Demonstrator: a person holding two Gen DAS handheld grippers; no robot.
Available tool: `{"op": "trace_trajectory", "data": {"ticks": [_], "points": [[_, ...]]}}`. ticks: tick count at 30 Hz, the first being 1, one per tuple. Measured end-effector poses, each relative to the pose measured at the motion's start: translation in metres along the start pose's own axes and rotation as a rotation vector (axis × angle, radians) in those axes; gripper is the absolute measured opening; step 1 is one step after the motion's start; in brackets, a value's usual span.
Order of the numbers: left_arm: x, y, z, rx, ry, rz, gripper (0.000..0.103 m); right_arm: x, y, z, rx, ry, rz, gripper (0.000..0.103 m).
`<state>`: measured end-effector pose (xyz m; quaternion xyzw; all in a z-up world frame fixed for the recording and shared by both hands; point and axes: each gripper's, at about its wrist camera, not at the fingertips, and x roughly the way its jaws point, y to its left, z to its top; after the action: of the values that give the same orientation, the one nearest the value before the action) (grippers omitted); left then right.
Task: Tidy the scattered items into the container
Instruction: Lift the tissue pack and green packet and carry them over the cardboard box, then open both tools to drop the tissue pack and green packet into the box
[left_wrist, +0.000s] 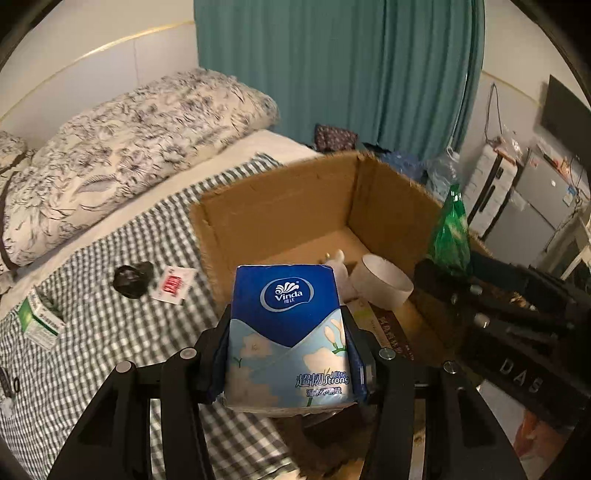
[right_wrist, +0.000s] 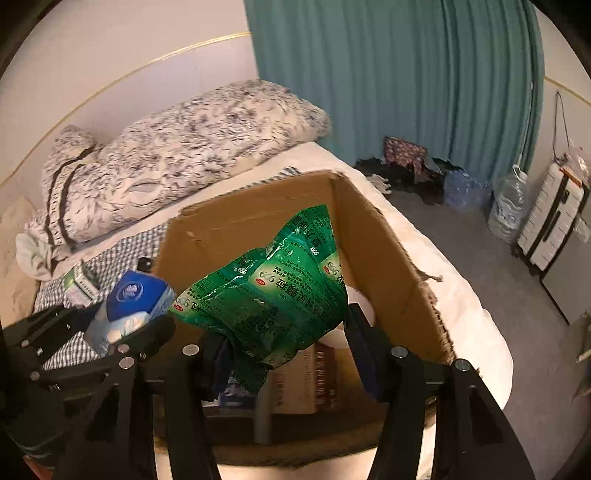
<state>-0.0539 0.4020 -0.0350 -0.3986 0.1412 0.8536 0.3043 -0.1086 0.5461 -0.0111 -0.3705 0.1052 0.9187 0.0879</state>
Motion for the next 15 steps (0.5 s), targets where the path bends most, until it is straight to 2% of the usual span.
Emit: {"op": "trace_trajectory", "data": {"ticks": [7,9,11,13,14,15], "points": [[0.023,-0.014,-0.004,0.043,0.041,0.005,0.055,0.022,-0.015,0.000,0.025,0.021,-0.003,0.055],[0.023,-0.012,-0.004,0.038,0.047,-0.018,0.065,0.025,-0.014,0.000,0.025,0.027,0.003,0.056],[0.018,-0.012,-0.003,0.043,0.036,-0.041,0.089,0.026,-0.015,-0.001,0.033,0.022,0.013,0.058],[0.009,-0.015,-0.006,0.072,0.012,-0.034,0.094,0.024,-0.016,0.000,0.064,0.012,0.033,0.069],[0.005,-0.017,-0.007,0.090,0.002,-0.018,0.101,0.024,-0.016,0.001,0.083,0.016,0.052,0.075],[0.001,-0.018,-0.008,0.105,-0.002,0.017,0.103,0.021,-0.015,0.001,0.104,0.017,0.060,0.083]]}}
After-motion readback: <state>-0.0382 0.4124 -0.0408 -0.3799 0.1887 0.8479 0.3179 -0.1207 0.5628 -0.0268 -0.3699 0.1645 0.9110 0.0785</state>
